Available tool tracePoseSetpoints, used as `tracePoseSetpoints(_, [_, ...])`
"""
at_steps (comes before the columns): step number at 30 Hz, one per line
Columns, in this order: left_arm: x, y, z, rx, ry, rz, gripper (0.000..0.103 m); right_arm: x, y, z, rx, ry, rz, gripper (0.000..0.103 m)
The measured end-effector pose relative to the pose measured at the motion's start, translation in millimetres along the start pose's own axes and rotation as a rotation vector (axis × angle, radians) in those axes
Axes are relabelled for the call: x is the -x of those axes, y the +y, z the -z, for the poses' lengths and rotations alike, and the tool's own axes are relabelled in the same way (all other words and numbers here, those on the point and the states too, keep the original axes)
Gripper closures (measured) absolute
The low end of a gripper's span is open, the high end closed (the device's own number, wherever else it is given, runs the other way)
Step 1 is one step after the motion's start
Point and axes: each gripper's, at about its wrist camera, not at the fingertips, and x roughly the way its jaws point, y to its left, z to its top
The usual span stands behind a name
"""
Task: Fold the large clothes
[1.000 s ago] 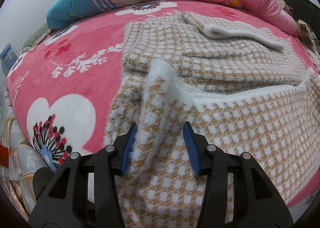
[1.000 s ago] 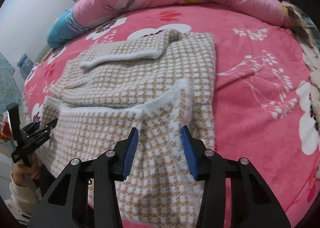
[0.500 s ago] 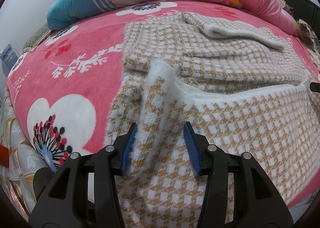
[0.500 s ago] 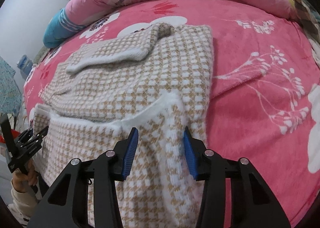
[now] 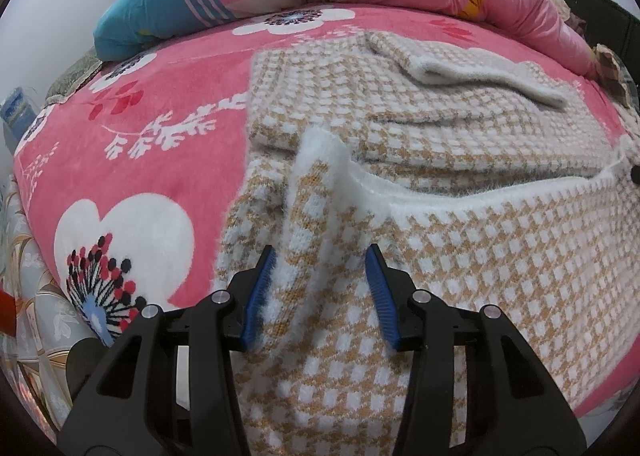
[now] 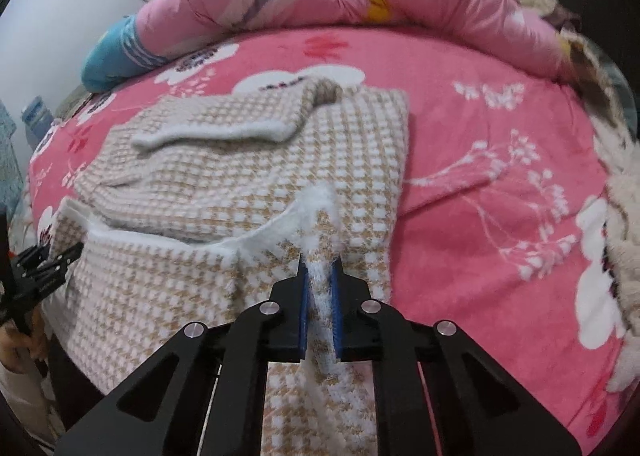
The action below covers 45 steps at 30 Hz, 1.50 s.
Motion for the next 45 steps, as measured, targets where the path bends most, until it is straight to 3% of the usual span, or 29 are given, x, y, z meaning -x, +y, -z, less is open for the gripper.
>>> tracePoseSetpoints(5, [9.8,13.3,-5.0,-0.005,-0.035,0.0,0.085,23.1,9.1,2.7,0.03,-0.058,0.012,0.094])
tracePoseSetpoints(10, [34.7,26.2,-3.8,-0.004,-0.095,0.016,0.092,50.2,16.6,10.5,0.049,-0.122,0.019,0.095])
tracePoseSetpoints(21, [103.6,24.4,13.5,-0.033,-0.287,-0.015,0.095,94.3,11.8,27.1,0.013,-0.237,0.014,0.095])
tracePoseSetpoints(30, [144.6,-1.5,17.4,-0.026,-0.392,-0.033,0.096,122.5,13.8,26.7,0.017,-0.321,0.023,0.095])
tracePoseSetpoints(39, [161.4,-5.5,-23.9,-0.06,-0.498,-0.036,0.096,141.1,15.3,-7.8,0.048,-0.427,0.048,0.095])
tracePoseSetpoints(45, [131.0,3.9,-87.7,-0.084,-0.501,-0.045,0.096,115.0,9.6,-76.0,0.061,-0.459,0.041,0.095])
